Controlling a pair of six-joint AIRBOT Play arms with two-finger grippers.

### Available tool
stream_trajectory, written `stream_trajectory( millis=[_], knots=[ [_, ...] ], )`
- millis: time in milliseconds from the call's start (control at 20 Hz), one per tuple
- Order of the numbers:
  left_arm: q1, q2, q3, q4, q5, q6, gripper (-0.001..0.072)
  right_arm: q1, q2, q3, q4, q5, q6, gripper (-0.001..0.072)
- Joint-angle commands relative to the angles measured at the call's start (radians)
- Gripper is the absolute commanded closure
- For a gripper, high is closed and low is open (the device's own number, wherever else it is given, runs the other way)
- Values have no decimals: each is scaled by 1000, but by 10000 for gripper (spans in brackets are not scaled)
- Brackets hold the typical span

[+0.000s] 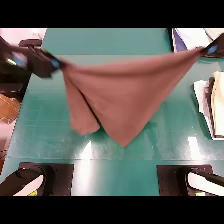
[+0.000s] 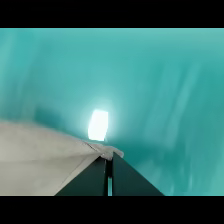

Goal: Fold the shirts.

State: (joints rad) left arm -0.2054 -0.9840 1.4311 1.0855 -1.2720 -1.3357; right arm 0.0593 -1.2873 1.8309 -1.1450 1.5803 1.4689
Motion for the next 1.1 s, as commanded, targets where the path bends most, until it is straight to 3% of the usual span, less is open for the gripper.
stream_trajectory(
  millis=[0,100,300,350,400,450,550,750,900,1050],
  knots=[
    [0,-25,-257,-7,-66,1,685,79,-47,-174,-71,-2,7,698],
    [-15,-24,-385,-51,-92,7,685,81,-44,-243,-70,-18,7,697],
    [-176,-24,-473,-70,-69,35,680,80,-32,-299,-70,-36,7,697],
    [-208,-24,-471,-74,-46,35,499,80,-32,-299,-70,-43,7,697],
    [-221,-24,-468,-76,-15,34,170,80,-32,-299,-70,-52,7,697],
    [-223,-24,-459,-74,24,25,85,80,-32,-299,-70,-58,7,697],
    [-191,-24,-427,-29,108,23,85,80,-32,-299,-68,-62,7,697],
    [7,-56,-401,81,329,-79,85,81,-32,-299,-68,-63,7,697],
    [140,-186,-401,37,343,-76,85,81,-32,-299,-68,-67,7,696],
    [213,-343,-401,-101,348,6,85,81,-32,-299,-68,-77,7,696]
  ],
)
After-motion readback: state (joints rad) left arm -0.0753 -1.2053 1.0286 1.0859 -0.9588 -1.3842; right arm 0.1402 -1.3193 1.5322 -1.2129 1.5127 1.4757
